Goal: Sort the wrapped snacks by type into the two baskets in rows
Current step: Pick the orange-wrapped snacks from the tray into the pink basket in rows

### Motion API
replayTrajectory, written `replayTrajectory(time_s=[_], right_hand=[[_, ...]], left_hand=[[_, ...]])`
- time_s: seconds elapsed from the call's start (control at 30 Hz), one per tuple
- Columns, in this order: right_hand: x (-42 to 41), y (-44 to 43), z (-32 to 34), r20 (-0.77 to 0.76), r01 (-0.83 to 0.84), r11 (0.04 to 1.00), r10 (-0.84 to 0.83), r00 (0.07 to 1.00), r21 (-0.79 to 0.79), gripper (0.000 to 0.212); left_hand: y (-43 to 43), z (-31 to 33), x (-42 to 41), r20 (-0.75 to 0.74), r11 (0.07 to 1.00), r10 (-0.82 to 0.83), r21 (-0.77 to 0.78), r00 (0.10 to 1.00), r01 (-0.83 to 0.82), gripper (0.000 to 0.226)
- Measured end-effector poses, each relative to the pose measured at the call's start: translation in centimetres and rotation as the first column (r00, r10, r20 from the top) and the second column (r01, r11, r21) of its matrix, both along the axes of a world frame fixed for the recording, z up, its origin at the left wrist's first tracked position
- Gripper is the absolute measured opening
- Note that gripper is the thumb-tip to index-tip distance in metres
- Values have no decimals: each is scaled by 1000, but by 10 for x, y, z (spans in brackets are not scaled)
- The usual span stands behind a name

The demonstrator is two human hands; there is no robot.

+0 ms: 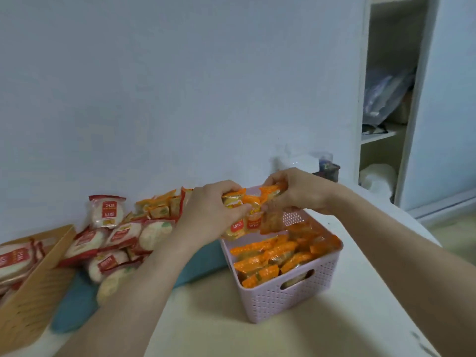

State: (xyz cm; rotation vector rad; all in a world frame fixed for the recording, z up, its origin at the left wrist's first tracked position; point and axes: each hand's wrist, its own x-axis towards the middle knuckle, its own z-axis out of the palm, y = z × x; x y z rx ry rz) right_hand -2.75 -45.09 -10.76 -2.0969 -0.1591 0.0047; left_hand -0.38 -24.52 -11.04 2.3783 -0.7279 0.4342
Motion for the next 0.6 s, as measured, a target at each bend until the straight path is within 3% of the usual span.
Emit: replayTrajectory(time_s=[0.1,0.23,0.4,0.5,0.6], right_hand=[[1,-6,-1,8,-9,966,12,1000,-257,30],[3,-4,-6,-3,-48,849,55,999,-526,38],[3,0,-12,-80,-131,745,104,991,-654,32],[2,0,-8,-197,-229,709,128,972,-667,37],[-3,1,-1,-219,-286,710,187,958,-643,40]], left_hand=[[-7,-9,0,-50,996,-45,70,998,49,21],[-13,-20,0,-86,980,-67,182,994,82,27],[-13,-18,3,-226,904,-164,356,960,238,29],[-12,-10,3,-323,847,-231,397,918,353,32],[-10,-8,6,-354,790,-243,469,903,396,45]])
